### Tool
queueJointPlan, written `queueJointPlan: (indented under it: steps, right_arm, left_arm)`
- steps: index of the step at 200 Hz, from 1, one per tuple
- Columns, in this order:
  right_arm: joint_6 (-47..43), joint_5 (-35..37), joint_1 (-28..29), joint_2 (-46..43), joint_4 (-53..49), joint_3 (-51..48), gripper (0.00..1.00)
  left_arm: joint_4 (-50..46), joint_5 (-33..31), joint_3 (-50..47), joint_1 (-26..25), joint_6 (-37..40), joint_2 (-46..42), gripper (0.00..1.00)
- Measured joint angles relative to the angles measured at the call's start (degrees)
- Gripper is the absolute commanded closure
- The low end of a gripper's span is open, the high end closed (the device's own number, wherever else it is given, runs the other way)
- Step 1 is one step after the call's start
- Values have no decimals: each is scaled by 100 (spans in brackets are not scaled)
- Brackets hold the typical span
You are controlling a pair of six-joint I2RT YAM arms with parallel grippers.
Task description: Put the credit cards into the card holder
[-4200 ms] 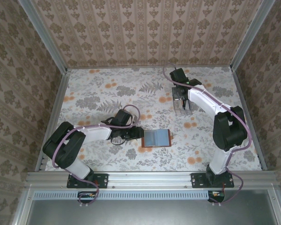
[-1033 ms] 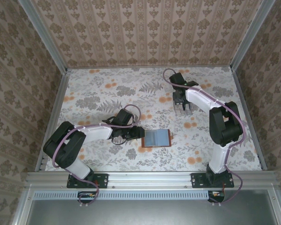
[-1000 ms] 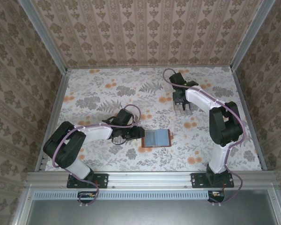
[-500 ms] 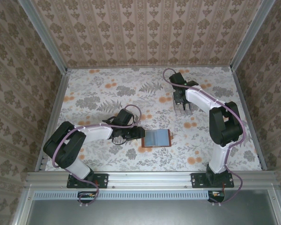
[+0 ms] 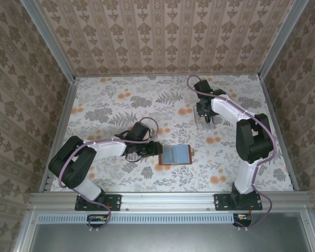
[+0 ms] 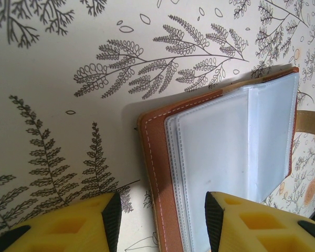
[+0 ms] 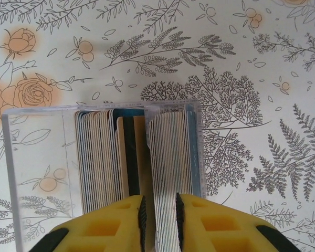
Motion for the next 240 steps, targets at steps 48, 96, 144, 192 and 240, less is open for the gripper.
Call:
queueJointPlan:
  steps: [48,96,144,192,240]
  right_arm:
    - [-46,-433,-13,-28,160,-103,51]
    - [-44,-509,-13,28,153,-81,45]
    - [-44,-485,-13,219,146,-37,42]
    - [-42,118,70,337,59,122,44]
    - [-33,988,249,376,-122,190,44]
  left_arm:
    - [0,0,0,0,0,0,51]
    - [4,0,0,0,0,0,51]
    - [11,2,0,0,0,4,51]
    - [26,4,20,0,0,50,51]
    - [24,7,24,0,0,50,51]
